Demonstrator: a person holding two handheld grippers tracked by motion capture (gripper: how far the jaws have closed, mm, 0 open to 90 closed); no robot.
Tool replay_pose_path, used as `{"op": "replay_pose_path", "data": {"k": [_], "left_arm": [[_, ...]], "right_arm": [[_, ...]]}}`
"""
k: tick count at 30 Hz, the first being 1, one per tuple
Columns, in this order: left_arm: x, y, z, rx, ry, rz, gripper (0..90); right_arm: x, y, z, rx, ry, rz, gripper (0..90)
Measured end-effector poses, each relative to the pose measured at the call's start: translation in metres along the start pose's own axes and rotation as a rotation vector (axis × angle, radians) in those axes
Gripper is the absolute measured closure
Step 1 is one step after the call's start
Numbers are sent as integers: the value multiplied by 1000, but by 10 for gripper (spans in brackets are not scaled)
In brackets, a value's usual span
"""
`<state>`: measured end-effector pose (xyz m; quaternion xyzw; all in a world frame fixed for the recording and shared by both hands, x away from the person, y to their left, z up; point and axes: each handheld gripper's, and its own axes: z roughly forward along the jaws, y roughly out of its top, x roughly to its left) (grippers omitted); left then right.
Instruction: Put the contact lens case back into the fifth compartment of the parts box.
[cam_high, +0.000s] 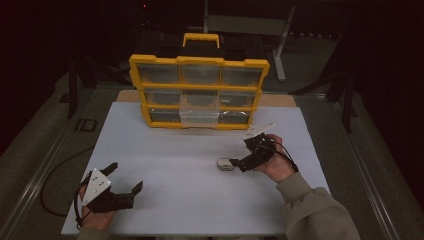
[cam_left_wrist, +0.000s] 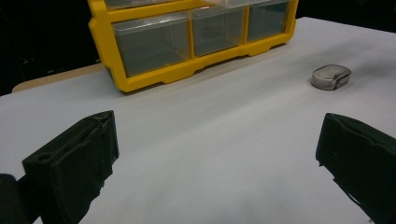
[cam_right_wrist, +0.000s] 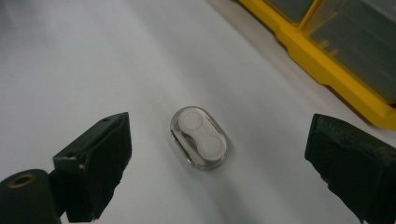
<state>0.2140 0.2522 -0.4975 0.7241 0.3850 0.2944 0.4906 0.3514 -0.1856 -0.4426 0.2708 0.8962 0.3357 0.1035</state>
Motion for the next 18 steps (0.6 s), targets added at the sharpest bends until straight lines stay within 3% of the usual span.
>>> {"op": "replay_pose_path", "data": {"k": [4,18], "left_arm": [[0,0,0,-1,0,0,1],[0,-1,1,6,-4,5,1]], "right_arm": [[-4,0,9,15,21,-8,74],[1,2,32,68,27,-56,74]]}}
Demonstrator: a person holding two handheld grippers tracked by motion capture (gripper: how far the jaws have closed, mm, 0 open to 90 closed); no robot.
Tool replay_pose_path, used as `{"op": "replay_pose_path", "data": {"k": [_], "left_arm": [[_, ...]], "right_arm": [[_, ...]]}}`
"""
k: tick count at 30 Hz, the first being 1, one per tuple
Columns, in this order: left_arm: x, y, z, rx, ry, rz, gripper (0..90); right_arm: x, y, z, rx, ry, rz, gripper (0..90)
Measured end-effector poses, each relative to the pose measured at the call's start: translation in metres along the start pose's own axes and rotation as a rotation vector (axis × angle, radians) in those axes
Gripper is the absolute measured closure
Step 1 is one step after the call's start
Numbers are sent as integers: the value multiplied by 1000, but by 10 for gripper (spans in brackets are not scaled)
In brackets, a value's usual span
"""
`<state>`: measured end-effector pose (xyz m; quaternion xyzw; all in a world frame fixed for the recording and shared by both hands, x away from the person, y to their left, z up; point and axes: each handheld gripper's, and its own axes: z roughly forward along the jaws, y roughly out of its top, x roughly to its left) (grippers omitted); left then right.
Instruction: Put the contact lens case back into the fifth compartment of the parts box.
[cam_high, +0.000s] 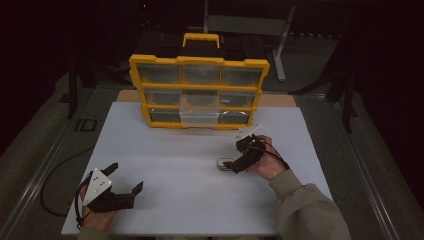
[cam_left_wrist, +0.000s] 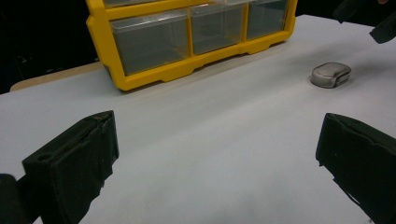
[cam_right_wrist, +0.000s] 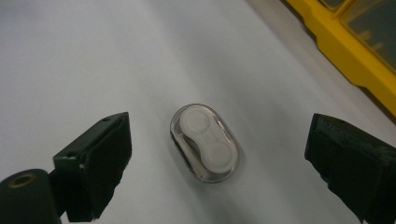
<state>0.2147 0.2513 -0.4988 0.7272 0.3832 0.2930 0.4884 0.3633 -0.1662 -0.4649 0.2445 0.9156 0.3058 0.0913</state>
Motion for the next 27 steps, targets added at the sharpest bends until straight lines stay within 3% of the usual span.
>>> {"op": "replay_pose_path", "data": {"k": [4,9,12,21,27], "left_arm": [[0,0,0,2,-1,0,1],[0,0,0,3,-2,2,1],[-1,0,1,4,-2,4,1],[-1,-1,1,6,-4,3,1],[-1,-1,2,11,-7,8,1]], "right_arm": [[-1,0,4,-3,9,-1,74],[-5,-4,8,-69,28,8,77],[-5,-6,11,-80,31,11,77],[-7,-11,21,-90,47,21,77],[-8,-14,29,-60,48,30,77]]}}
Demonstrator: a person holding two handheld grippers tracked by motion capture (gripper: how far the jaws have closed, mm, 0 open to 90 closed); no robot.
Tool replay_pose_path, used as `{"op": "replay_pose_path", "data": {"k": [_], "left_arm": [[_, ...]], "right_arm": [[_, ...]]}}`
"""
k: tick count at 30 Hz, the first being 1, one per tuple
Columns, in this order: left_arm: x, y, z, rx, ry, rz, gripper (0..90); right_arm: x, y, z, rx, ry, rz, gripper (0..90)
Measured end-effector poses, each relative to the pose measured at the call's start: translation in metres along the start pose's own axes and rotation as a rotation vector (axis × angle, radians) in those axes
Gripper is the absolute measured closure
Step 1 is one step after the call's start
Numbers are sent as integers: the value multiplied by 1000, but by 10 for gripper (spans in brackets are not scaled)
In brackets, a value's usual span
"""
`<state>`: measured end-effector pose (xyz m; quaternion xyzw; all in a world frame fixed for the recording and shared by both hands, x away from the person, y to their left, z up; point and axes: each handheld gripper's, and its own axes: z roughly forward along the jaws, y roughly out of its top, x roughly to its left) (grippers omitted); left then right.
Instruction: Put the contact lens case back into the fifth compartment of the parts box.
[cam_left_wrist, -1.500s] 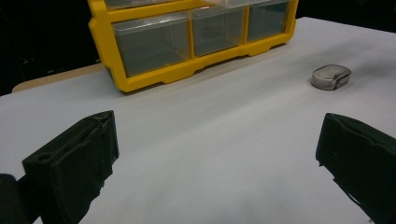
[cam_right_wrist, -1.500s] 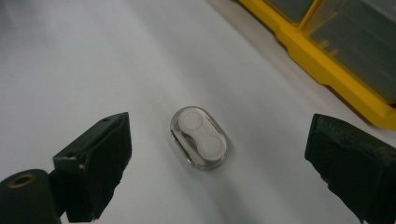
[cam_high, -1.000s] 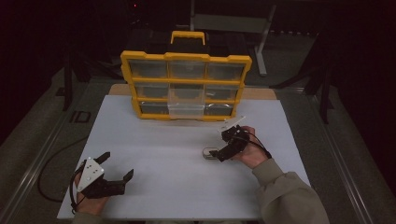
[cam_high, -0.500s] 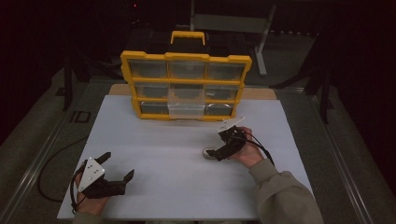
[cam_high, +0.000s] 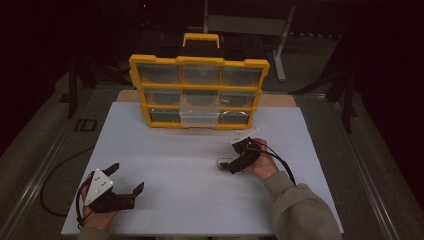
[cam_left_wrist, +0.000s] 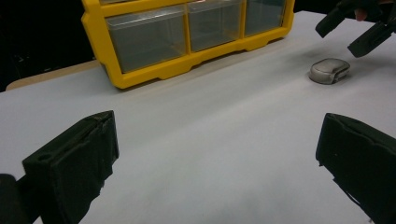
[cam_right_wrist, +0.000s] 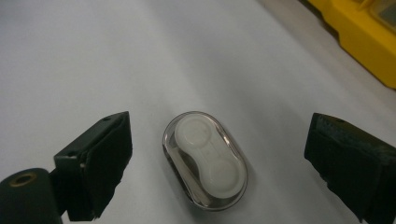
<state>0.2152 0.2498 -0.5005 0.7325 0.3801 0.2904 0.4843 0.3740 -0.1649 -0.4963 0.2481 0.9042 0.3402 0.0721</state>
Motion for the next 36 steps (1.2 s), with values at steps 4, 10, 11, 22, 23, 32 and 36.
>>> {"op": "replay_pose_path", "data": {"k": [4,10,11,22,23,32,36], "left_arm": [[0,0,0,2,0,0,1],[-1,0,1,4,0,3,1],[-1,0,0,5,1,5,1],[-1,0,1,7,1,9,1],[-1,0,1,7,1,9,1],[-2,0,1,9,1,10,1],[-2,0,1,8,2,9,1]], "right_arm": [[-1,-2,5,8,14,0,77],[0,-2,11,20,41,-21,106],[0,-2,12,25,45,-25,124],[1,-7,26,96,55,-76,397],[1,-7,26,96,55,-76,397],[9,-8,22,171,31,-165,480],[9,-7,22,178,30,-153,488]]}}
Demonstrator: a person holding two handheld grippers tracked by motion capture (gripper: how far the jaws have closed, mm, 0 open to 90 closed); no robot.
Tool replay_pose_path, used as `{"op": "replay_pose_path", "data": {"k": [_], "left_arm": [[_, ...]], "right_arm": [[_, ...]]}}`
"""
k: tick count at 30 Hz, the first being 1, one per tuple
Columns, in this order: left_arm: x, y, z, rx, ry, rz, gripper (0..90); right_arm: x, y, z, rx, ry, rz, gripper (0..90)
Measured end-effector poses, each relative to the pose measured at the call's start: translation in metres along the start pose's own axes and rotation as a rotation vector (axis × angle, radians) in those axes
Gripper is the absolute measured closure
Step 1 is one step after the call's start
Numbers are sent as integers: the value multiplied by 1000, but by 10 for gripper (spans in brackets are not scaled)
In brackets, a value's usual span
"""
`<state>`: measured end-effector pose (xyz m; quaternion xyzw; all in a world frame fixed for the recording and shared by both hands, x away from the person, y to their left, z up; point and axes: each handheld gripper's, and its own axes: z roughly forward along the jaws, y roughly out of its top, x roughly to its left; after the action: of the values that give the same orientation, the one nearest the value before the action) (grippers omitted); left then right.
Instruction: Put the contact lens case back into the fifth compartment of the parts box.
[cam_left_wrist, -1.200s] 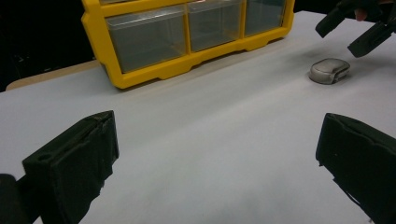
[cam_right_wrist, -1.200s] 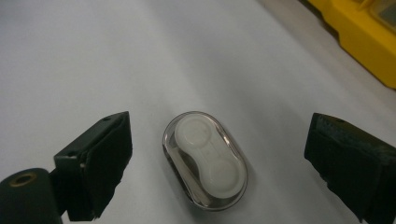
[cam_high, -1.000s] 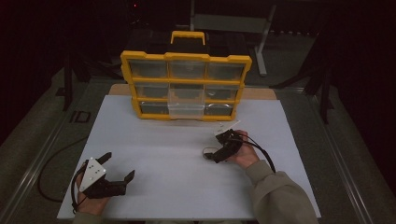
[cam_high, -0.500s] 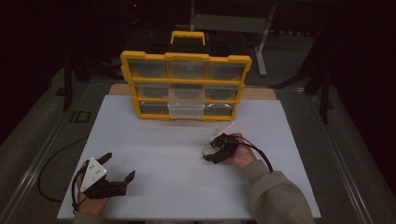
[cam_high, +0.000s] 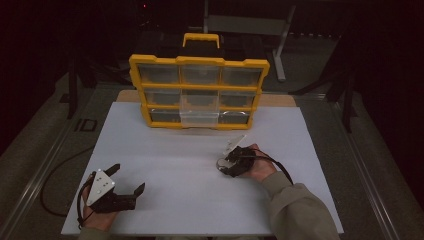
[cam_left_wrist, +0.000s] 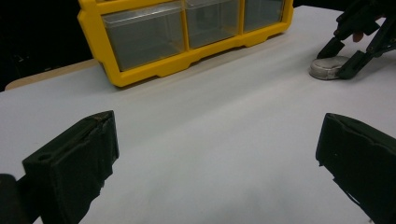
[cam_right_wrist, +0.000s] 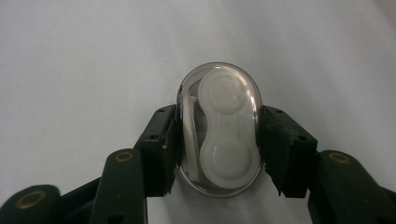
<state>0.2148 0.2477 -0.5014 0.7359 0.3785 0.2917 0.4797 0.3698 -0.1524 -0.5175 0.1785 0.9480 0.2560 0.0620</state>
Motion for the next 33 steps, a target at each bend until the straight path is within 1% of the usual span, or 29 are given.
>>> {"op": "replay_pose_path", "data": {"k": [3,11,16,26,27,33], "left_arm": [[0,0,0,0,0,0,1],[0,0,0,2,1,2,1],[0,0,0,2,1,4,1],[0,0,1,3,1,7,1],[-1,0,1,4,1,8,1],[-1,0,1,5,1,8,1]], "right_arm": [[1,1,0,4,-3,6,490],[-1,0,-4,-9,0,61,490],[-4,0,-10,-38,11,92,491],[-4,4,-21,-47,6,131,491],[-4,5,-23,-49,8,140,491],[-2,9,-30,-52,16,159,491]]}}
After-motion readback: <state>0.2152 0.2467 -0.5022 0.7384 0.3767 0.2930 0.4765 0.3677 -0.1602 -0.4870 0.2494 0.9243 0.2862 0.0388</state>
